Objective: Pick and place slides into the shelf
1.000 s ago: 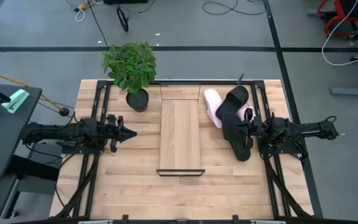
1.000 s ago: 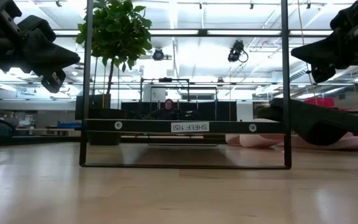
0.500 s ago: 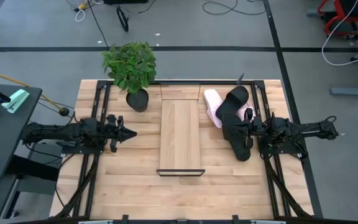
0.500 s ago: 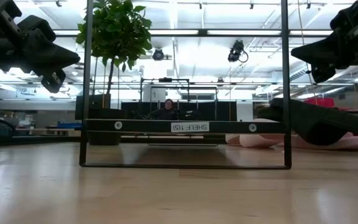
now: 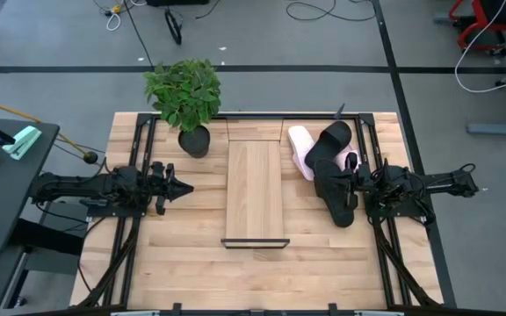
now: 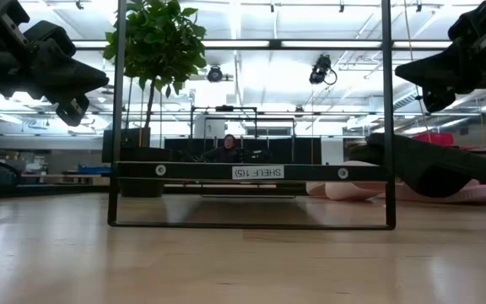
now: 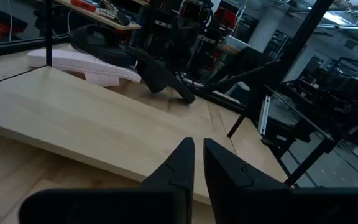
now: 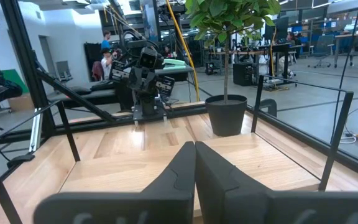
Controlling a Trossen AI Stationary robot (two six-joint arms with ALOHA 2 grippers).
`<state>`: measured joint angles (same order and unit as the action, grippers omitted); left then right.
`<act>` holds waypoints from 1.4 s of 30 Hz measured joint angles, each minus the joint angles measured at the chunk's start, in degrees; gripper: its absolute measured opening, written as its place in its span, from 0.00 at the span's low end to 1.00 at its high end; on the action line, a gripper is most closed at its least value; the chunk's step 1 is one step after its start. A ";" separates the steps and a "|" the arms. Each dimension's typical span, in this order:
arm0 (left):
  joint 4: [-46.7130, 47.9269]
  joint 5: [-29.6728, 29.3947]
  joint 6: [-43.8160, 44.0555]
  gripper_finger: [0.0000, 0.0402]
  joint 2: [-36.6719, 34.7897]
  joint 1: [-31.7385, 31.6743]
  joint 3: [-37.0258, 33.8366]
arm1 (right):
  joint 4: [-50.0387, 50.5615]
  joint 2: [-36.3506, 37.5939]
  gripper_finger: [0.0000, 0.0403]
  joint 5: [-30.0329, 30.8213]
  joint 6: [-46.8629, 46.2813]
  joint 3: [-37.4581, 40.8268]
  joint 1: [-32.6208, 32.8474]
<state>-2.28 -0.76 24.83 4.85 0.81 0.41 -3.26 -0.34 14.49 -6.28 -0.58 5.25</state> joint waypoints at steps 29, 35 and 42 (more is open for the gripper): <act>0.00 -0.02 -0.01 0.07 0.00 0.00 0.01 | -0.01 0.00 0.03 0.01 0.00 0.00 0.01; -0.02 0.00 0.01 0.06 0.00 0.01 0.00 | 0.00 0.00 0.03 0.00 0.00 0.00 0.00; -0.02 -0.02 0.01 0.09 0.01 0.00 0.00 | -0.01 0.00 0.03 -0.01 0.00 0.00 -0.01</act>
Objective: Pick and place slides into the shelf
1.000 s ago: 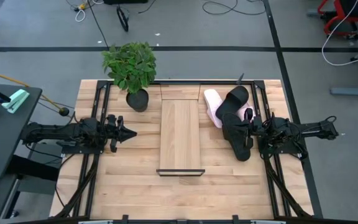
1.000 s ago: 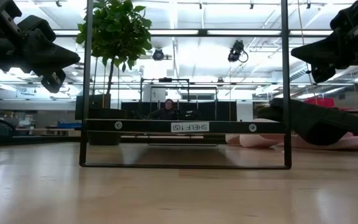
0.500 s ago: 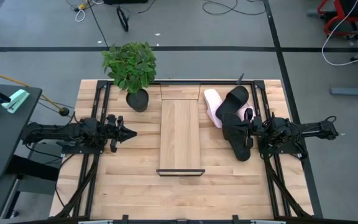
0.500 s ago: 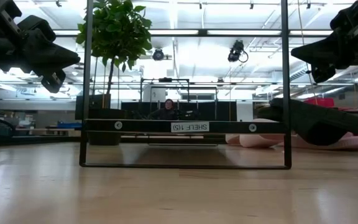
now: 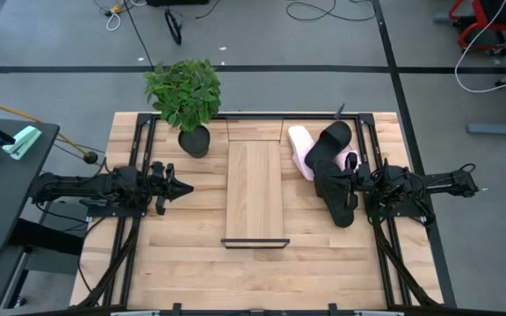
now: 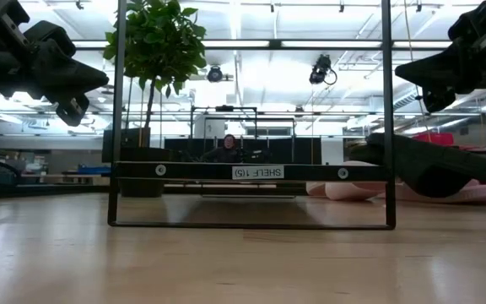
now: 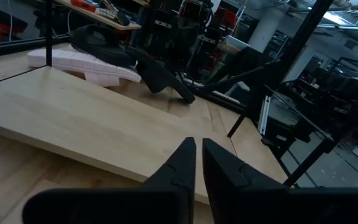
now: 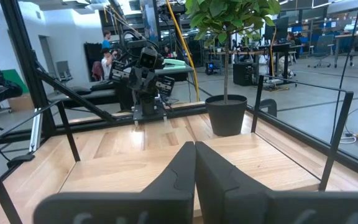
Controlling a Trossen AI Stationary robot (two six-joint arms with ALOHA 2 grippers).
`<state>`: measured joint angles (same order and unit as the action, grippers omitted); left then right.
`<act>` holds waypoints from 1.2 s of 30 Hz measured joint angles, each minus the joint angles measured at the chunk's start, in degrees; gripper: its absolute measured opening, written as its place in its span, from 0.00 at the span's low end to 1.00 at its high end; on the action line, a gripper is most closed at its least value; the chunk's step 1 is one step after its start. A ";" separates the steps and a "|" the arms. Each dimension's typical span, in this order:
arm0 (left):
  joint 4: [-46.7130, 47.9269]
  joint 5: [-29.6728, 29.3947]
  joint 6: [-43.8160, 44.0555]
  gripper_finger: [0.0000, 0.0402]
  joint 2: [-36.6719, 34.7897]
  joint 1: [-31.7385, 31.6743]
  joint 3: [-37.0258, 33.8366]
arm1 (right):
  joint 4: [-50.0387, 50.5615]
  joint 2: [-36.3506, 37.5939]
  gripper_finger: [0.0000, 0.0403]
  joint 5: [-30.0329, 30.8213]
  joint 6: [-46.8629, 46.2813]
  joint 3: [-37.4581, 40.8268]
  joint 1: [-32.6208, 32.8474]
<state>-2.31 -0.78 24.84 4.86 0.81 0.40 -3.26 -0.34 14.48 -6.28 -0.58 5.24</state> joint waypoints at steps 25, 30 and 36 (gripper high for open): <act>0.02 0.00 -0.02 0.08 -0.02 0.01 0.00 | 0.02 0.00 0.03 0.02 -0.09 0.00 0.00; 0.00 0.01 -0.01 0.10 0.00 0.01 0.01 | 0.02 0.00 0.03 0.02 -0.11 0.00 0.00; 0.00 0.02 0.00 0.08 -0.02 -0.01 0.00 | 0.02 -0.01 0.03 0.02 -0.13 0.00 0.02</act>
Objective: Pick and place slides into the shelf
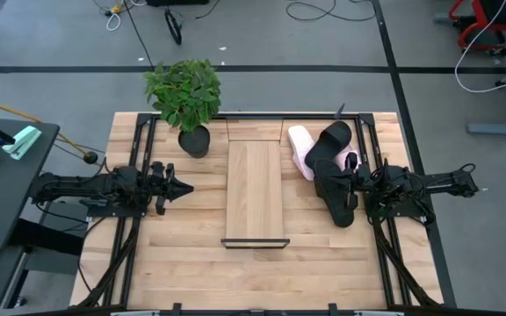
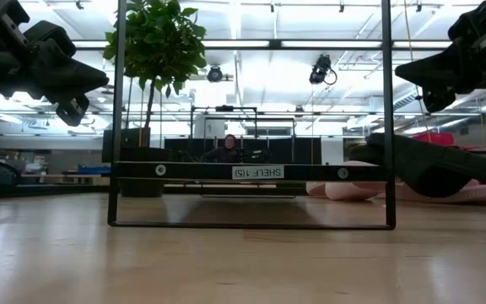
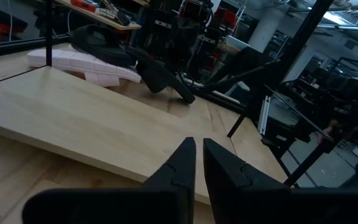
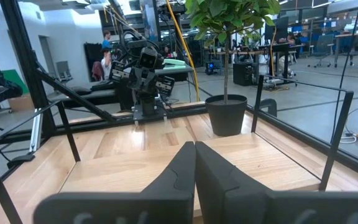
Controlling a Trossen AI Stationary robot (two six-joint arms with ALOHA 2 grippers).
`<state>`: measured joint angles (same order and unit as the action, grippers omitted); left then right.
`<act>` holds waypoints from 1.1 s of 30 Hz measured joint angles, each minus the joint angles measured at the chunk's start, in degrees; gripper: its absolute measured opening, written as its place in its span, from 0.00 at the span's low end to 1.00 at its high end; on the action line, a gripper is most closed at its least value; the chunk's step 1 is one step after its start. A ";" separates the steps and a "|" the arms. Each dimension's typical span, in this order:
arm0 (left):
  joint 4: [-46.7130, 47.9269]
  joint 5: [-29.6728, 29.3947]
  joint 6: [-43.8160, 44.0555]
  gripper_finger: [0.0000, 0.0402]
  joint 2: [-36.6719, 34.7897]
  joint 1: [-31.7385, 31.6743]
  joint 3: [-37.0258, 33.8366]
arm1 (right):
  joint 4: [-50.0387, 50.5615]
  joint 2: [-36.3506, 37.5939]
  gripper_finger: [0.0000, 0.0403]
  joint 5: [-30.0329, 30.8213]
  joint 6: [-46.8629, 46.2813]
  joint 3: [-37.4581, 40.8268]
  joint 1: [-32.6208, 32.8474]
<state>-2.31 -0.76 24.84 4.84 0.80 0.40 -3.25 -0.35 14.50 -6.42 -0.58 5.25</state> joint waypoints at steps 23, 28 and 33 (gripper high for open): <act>-0.89 -2.62 -8.80 0.05 0.43 0.02 0.18 | -0.48 -0.03 0.03 0.62 -7.01 -0.21 0.00; -1.12 -2.63 -10.78 0.03 1.09 0.01 3.17 | -0.49 -0.27 0.03 4.22 -6.41 -4.22 0.00; -0.83 -3.67 -13.58 0.03 4.91 0.02 8.31 | 4.46 -3.76 0.03 5.21 -2.30 -11.01 0.00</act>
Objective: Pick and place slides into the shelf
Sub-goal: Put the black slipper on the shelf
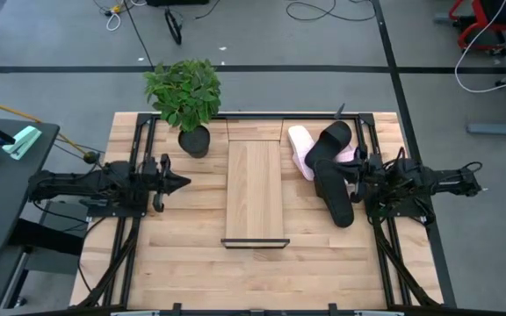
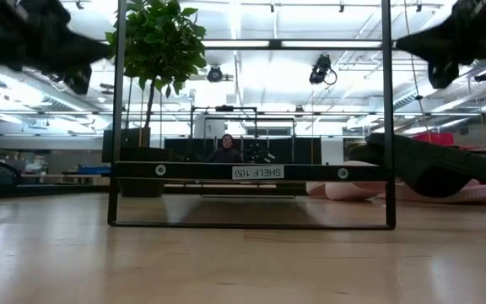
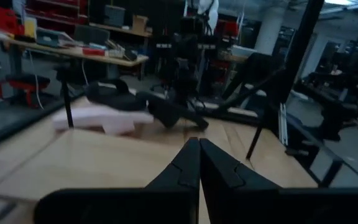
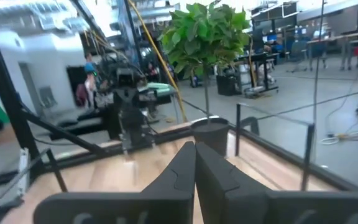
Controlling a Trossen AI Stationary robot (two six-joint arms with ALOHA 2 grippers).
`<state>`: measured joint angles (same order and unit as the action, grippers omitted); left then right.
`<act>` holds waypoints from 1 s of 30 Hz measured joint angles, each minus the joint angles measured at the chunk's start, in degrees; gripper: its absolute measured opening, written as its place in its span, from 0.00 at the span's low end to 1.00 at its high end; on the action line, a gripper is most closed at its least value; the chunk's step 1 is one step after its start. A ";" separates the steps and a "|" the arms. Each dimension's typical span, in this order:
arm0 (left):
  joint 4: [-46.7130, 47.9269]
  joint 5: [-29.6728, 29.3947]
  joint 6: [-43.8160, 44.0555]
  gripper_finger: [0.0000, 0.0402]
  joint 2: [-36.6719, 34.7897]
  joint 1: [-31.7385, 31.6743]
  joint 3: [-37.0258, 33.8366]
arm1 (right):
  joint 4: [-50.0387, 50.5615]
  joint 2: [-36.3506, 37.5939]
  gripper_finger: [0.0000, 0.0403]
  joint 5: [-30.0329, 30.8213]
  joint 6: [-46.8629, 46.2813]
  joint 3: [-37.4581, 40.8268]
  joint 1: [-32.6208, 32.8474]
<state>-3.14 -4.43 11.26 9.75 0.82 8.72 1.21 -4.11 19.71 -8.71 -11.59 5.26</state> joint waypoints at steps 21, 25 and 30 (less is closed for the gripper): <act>-0.51 -0.88 8.86 0.08 34.73 -0.01 29.72 | 23.08 -22.57 0.03 13.29 1.68 -40.67 0.00; -1.33 -0.89 11.88 0.08 37.49 -0.09 31.96 | 25.95 -25.06 0.03 13.37 3.24 -45.18 0.00; -1.26 -0.87 9.16 0.03 40.99 -0.09 35.85 | 32.92 -27.51 0.03 13.86 -2.00 -48.33 0.00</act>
<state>-4.40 -5.30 20.43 50.74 0.73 44.56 34.13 -31.61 33.57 -10.71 -59.93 5.26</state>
